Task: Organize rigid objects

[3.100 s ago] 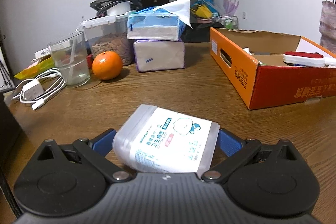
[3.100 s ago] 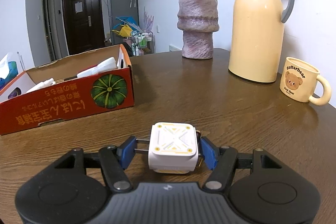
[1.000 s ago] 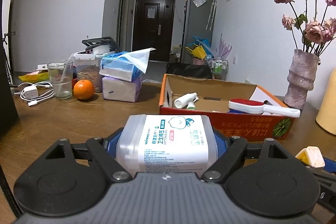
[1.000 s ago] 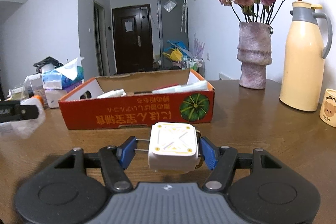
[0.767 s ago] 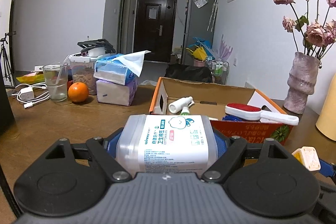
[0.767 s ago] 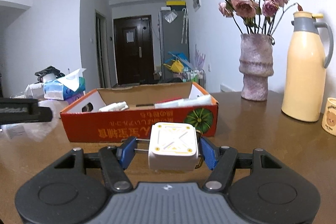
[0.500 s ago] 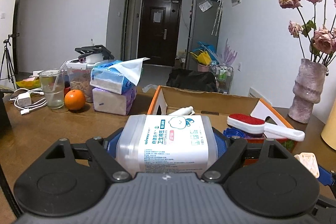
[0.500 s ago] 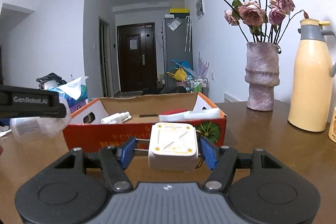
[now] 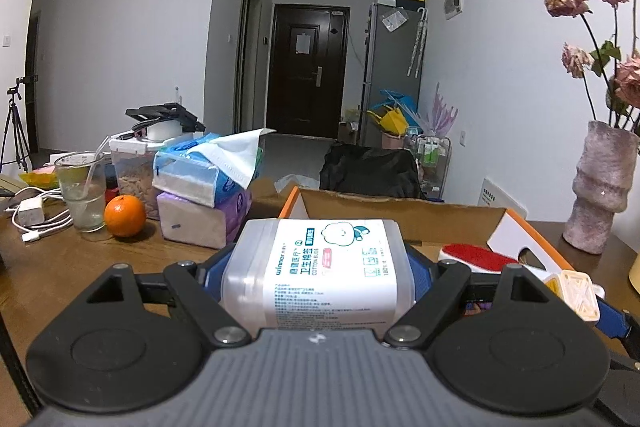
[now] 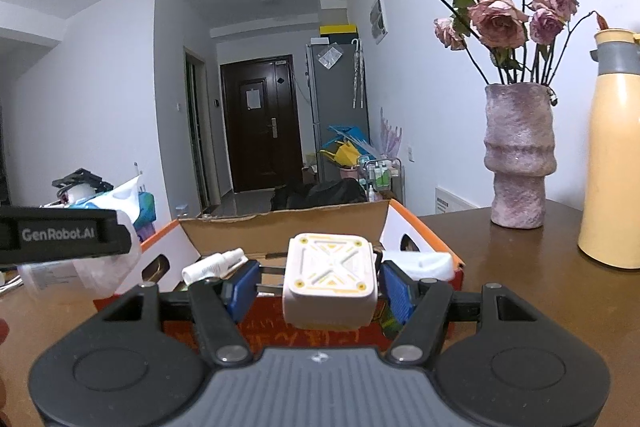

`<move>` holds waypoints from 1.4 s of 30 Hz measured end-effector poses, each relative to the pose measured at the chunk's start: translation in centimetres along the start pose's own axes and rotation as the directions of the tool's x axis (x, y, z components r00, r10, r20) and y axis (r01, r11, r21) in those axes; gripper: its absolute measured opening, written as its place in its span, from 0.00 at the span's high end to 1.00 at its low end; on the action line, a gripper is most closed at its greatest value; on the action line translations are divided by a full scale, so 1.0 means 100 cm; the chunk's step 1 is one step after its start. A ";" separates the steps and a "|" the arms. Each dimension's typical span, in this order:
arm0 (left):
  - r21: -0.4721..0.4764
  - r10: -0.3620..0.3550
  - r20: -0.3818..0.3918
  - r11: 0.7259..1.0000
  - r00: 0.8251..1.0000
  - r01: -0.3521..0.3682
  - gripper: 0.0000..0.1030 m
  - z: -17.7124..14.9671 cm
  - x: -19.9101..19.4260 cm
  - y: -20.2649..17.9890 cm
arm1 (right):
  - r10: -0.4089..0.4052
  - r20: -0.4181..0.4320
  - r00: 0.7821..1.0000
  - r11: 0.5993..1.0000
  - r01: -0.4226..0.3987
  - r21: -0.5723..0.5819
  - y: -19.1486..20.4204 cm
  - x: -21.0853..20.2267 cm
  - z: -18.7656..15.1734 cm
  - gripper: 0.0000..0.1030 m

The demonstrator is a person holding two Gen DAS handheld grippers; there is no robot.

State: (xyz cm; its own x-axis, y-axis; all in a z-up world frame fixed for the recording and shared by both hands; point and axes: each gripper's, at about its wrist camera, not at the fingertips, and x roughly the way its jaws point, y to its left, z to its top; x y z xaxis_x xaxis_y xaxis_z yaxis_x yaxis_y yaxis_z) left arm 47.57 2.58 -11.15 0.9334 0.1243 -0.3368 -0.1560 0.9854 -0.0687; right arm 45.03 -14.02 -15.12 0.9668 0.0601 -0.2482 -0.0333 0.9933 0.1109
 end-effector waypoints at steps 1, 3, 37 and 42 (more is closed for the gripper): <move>0.001 0.000 0.002 1.000 1.000 0.000 0.19 0.001 0.003 -0.002 | 0.002 0.001 1.000 1.000 -0.002 0.000 0.000 0.004 0.001 0.37; 0.002 -0.002 0.005 1.000 1.000 0.002 0.19 0.004 0.010 -0.004 | 0.005 0.002 1.000 1.000 -0.005 0.003 0.000 0.012 0.004 0.37; 0.073 -0.029 0.038 0.997 0.999 0.027 0.00 0.033 0.104 -0.016 | 0.026 -0.045 0.999 0.999 -0.028 -0.039 -0.001 0.108 0.026 0.15; 0.060 -0.041 0.024 0.997 0.999 0.040 0.00 0.036 0.103 -0.010 | 0.022 -0.030 0.999 0.999 -0.023 -0.023 -0.003 0.101 0.029 0.00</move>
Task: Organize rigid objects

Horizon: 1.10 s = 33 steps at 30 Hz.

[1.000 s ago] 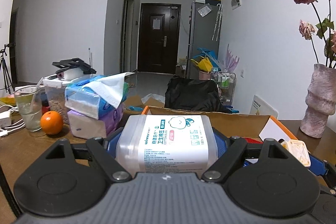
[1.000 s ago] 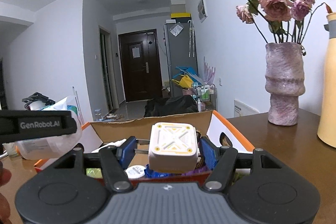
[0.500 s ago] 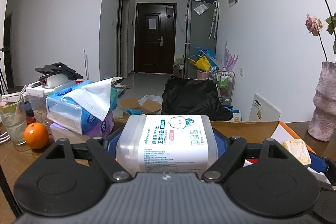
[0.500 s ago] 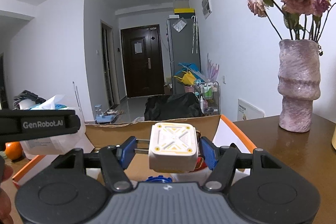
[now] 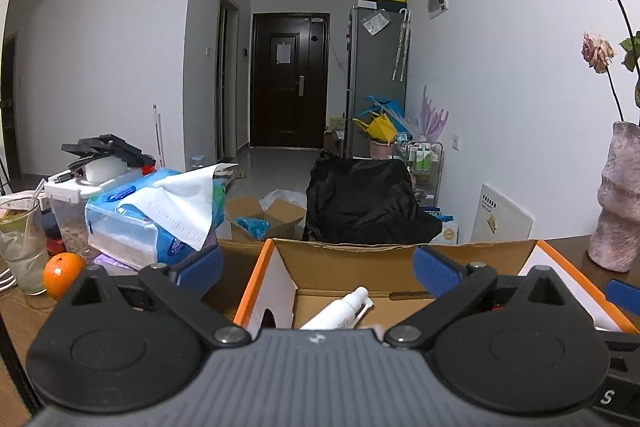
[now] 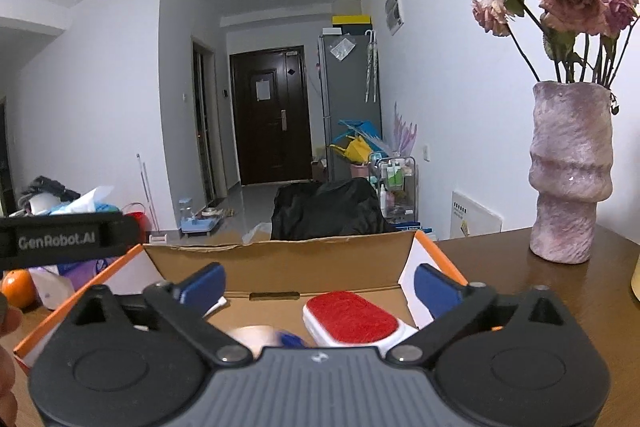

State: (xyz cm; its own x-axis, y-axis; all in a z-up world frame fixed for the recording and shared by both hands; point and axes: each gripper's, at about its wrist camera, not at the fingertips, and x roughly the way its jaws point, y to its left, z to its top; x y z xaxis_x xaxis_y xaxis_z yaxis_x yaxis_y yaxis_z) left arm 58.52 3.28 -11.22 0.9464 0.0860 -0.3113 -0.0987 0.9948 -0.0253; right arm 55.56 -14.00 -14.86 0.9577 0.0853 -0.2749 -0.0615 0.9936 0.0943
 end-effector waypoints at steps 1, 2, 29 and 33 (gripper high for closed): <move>0.000 0.000 -0.001 1.000 1.000 0.000 0.00 0.000 0.000 0.000 | -0.002 -0.004 1.000 1.000 0.002 0.002 -0.001 0.000 0.001 0.00; 0.001 0.002 -0.001 1.000 1.000 -0.002 0.00 0.000 -0.001 0.001 | -0.003 -0.008 1.000 1.000 0.003 0.004 -0.001 0.001 0.001 0.00; -0.007 -0.024 0.073 1.000 0.997 0.025 0.00 0.015 -0.091 0.002 | -0.025 0.003 1.000 1.000 0.025 -0.014 -0.008 -0.073 0.018 0.00; -0.006 -0.038 0.075 0.999 0.997 0.038 0.00 0.016 -0.116 0.005 | -0.034 -0.003 0.999 0.999 0.034 -0.029 -0.009 -0.096 0.020 0.00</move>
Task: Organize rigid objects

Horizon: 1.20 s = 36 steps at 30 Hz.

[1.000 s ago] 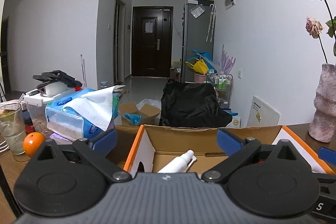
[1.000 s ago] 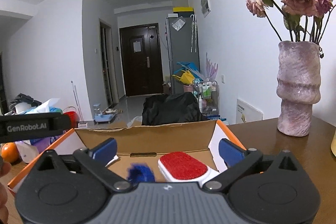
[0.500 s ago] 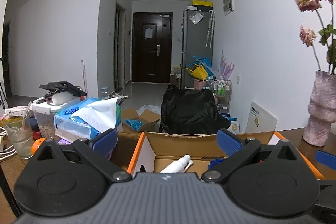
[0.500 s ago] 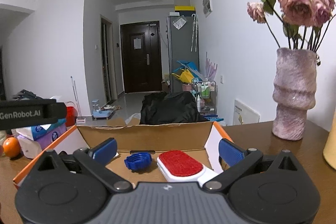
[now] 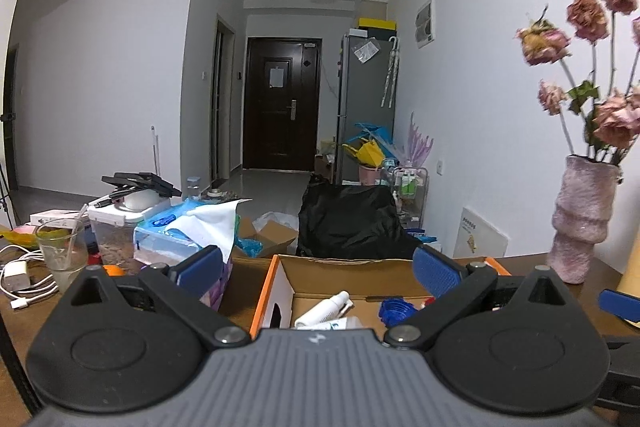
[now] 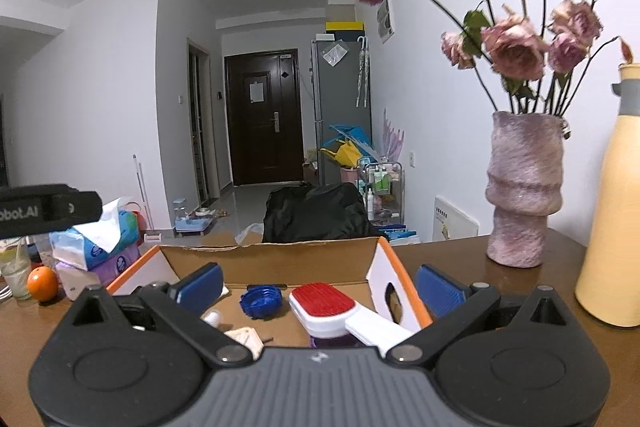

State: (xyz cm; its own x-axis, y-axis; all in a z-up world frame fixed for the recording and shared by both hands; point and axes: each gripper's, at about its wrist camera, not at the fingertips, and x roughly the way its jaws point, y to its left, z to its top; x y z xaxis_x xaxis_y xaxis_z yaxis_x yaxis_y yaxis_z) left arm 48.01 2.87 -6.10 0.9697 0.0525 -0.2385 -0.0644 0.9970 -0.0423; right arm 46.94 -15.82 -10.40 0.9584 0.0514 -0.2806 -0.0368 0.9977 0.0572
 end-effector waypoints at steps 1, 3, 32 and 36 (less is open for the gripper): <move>-0.001 -0.007 0.000 1.000 1.000 0.007 0.00 0.000 -0.008 0.000 | 0.000 -0.004 1.000 1.000 0.000 -0.003 0.000 -0.006 0.000 0.00; 0.001 -0.012 -0.003 1.000 1.000 0.012 0.00 0.000 -0.021 0.000 | -0.005 -0.009 1.000 1.000 0.005 -0.001 -0.002 -0.019 0.001 0.00; 0.039 -0.035 -0.108 0.998 0.993 0.039 0.00 -0.051 -0.279 0.008 | -0.019 -0.053 0.998 0.999 0.017 -0.033 -0.020 -0.296 -0.030 0.00; 0.052 -0.021 -0.136 0.998 0.990 0.029 0.00 -0.060 -0.299 0.011 | -0.013 -0.066 0.998 0.999 0.010 -0.044 -0.016 -0.322 -0.040 0.00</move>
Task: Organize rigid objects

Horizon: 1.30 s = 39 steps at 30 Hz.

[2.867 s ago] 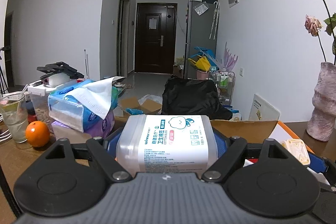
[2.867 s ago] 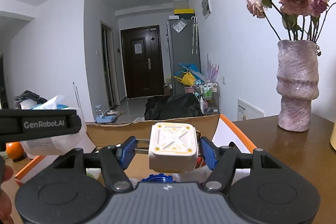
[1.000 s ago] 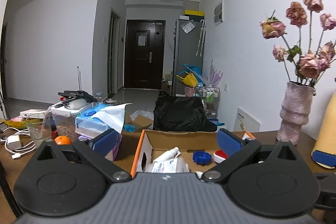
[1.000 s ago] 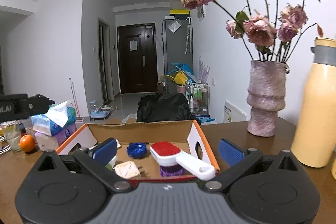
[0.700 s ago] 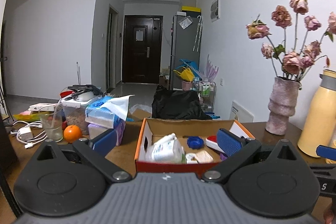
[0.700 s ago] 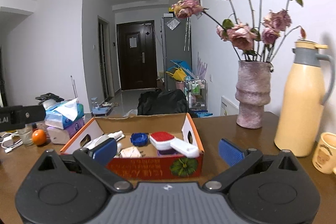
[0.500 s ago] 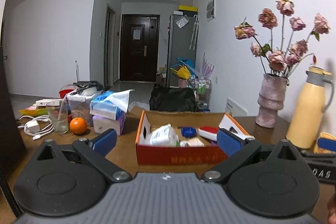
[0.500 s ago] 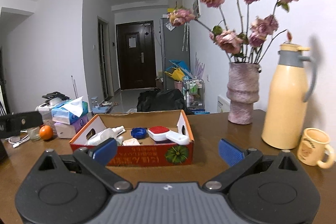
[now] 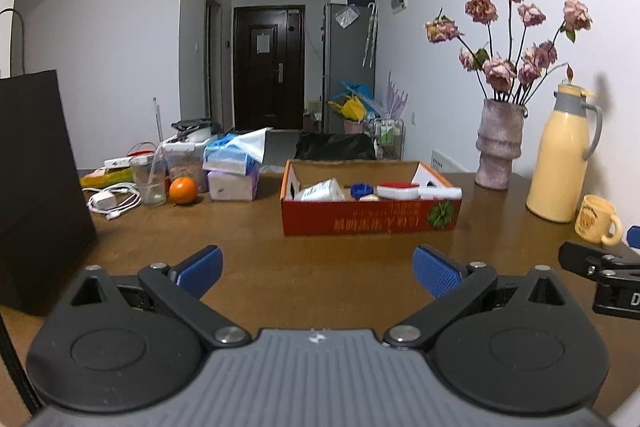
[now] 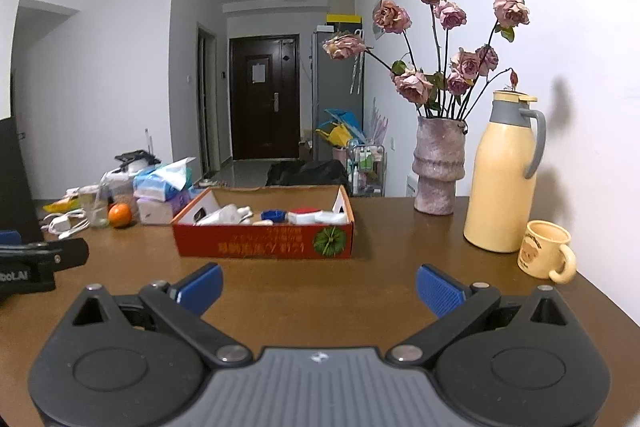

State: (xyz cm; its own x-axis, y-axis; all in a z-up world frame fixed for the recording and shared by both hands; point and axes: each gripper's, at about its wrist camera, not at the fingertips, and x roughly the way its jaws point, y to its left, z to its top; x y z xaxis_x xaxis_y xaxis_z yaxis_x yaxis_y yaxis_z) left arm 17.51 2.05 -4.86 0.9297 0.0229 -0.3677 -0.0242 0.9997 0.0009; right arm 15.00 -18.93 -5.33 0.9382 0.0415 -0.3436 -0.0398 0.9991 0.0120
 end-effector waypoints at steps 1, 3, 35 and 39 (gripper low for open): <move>0.000 0.003 -0.005 1.000 1.000 -0.003 0.00 -0.003 -0.004 0.001 | 0.002 0.000 1.000 1.000 -0.002 -0.004 0.001 -0.005 -0.003 0.00; -0.003 0.004 -0.011 1.000 1.000 -0.004 0.00 -0.007 -0.010 0.003 | 0.003 -0.003 1.000 1.000 -0.003 -0.013 0.003 -0.014 -0.008 0.00; 0.003 0.001 -0.010 1.000 1.000 -0.001 0.00 -0.016 -0.032 0.003 | 0.001 0.004 1.000 1.000 -0.001 -0.020 0.006 -0.037 -0.015 0.00; 0.006 0.001 -0.012 1.000 1.000 -0.001 0.00 -0.016 -0.034 0.002 | 0.001 0.005 1.000 1.000 -0.001 -0.020 0.006 -0.037 -0.015 0.00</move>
State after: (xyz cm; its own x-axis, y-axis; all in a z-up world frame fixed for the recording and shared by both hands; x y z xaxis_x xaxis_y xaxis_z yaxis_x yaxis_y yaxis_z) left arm 13.75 2.19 -5.13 0.9252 0.0234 -0.3788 -0.0227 0.9997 0.0062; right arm 11.00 -18.45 -5.51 0.9398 0.0422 -0.3392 -0.0473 0.9989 -0.0068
